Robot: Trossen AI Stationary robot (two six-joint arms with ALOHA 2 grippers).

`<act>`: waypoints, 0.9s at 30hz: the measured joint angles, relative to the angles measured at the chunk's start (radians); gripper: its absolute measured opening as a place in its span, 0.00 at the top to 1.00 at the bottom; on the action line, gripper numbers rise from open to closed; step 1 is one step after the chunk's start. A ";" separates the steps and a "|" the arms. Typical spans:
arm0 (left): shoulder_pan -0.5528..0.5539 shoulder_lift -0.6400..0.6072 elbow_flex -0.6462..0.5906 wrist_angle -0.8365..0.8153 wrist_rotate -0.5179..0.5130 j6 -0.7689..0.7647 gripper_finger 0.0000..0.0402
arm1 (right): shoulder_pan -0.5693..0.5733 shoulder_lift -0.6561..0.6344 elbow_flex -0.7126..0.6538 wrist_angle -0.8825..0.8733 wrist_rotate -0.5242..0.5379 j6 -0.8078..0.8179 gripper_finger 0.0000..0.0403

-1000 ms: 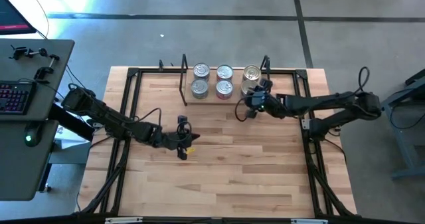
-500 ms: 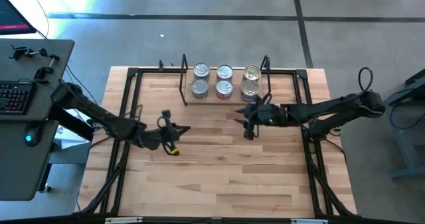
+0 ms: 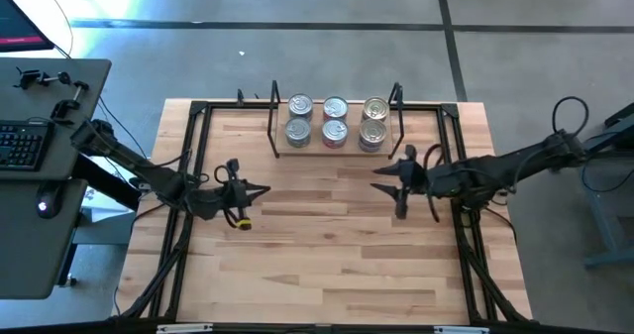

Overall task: Stack canned seafood by type on shelf
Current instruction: Return to Home Position

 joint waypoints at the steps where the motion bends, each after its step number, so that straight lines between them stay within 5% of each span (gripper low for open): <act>1: 0.003 -0.003 0.000 -0.001 0.000 -0.001 1.00 | 0.001 -0.017 0.000 -0.032 -0.014 0.011 0.61; 7: 0.070 -0.007 -0.103 0.121 -0.005 -0.056 1.00 | -0.038 -0.073 -0.048 -0.138 -0.277 -0.002 0.62; 13: 0.199 -0.099 -0.249 0.291 0.182 -0.070 1.00 | -0.217 -0.201 -0.210 -0.125 -0.491 -0.002 0.71; 19: 0.304 -0.268 -0.342 0.301 0.283 -0.070 1.00 | -0.366 -0.484 -0.334 -0.113 -0.547 0.038 0.81; 27: 0.332 -0.427 -0.437 0.304 0.301 -0.095 1.00 | -0.339 -0.773 -0.549 0.095 -0.567 0.117 0.86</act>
